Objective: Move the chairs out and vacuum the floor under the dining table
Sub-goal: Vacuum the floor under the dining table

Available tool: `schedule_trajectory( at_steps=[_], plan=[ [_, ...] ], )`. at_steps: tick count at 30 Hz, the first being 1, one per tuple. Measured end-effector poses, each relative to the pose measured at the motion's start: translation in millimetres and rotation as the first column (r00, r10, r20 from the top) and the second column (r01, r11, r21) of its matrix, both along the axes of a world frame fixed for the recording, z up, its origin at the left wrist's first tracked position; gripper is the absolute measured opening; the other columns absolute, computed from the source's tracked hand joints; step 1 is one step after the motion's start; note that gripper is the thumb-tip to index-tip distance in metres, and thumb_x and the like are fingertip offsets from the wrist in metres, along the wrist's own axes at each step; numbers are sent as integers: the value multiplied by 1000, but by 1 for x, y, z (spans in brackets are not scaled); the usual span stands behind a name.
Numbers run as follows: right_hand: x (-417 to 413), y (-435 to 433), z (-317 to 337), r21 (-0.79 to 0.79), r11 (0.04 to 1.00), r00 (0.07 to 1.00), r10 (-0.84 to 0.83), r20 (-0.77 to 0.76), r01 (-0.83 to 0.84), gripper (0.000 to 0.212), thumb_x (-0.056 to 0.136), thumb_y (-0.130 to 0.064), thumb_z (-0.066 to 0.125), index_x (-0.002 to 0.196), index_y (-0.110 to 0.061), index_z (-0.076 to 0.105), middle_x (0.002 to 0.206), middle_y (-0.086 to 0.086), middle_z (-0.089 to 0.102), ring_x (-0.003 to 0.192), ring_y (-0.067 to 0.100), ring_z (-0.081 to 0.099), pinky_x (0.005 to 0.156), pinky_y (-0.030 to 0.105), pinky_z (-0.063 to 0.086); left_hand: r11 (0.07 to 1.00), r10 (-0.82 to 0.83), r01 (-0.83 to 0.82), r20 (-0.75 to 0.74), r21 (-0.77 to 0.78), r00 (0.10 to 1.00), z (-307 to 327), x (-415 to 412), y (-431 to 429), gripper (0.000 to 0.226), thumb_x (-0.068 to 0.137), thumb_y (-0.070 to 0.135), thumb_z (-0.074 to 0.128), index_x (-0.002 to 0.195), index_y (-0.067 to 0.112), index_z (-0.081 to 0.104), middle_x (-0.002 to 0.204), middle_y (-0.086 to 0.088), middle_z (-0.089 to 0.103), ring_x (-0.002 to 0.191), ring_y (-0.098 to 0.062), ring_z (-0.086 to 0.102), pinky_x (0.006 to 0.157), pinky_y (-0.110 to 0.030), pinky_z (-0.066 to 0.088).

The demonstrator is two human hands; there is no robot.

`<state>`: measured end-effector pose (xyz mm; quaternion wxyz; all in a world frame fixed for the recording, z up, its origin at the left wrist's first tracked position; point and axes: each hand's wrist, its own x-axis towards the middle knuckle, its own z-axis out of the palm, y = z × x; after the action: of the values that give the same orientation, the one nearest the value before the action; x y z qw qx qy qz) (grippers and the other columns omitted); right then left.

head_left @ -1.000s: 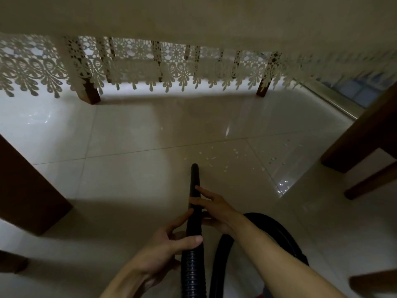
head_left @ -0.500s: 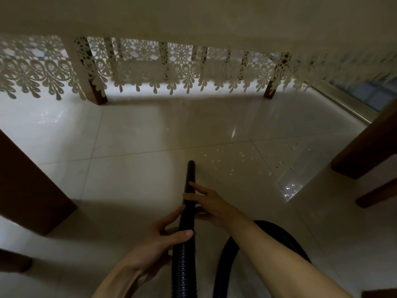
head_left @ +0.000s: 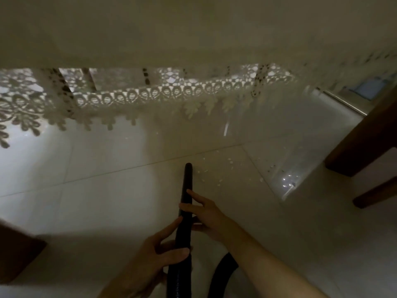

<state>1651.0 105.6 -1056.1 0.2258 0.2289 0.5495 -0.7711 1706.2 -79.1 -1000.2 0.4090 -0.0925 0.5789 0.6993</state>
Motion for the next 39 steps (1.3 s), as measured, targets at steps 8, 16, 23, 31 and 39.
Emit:
schedule_trajectory(
  at_steps=[8,16,23,31,39],
  plan=[
    [21,4,8,-17,999,999,-49,-12,49,71,77,-24,83,139,-38,51,115,7,71,96,23,70,74,29,57,995,-86,84,-47,-57,995,19,5,8,83,49,20,92,121,47,57,103,-12,75,94,-34,72,90,-58,53],
    [57,-2,13,19,998,998,-61,-13,62,72,76,-24,83,139,-39,51,114,5,71,102,24,68,88,35,57,984,-155,147,-77,-100,985,27,34,-1,84,53,26,90,126,46,54,103,-4,76,95,-26,73,98,-62,43],
    [81,-5,14,36,991,992,-127,18,126,68,78,-18,82,137,-37,55,109,9,72,96,26,70,76,32,58,972,-222,217,-58,-85,973,31,49,-8,87,57,23,88,134,40,50,106,-11,75,101,-32,70,90,-54,50],
    [59,6,20,58,991,993,-118,-13,119,75,78,-20,82,143,-34,48,114,9,69,99,26,69,74,30,57,986,-162,159,-56,-56,985,29,32,4,93,50,23,92,133,39,54,105,-12,75,97,-36,70,93,-57,52],
    [35,13,17,52,990,991,-128,-38,130,73,79,-20,81,143,-32,48,110,7,71,95,24,71,72,28,57,983,-183,180,-81,-45,980,21,4,14,95,47,22,93,133,39,54,104,-12,75,94,-34,72,84,-47,57]
  ],
)
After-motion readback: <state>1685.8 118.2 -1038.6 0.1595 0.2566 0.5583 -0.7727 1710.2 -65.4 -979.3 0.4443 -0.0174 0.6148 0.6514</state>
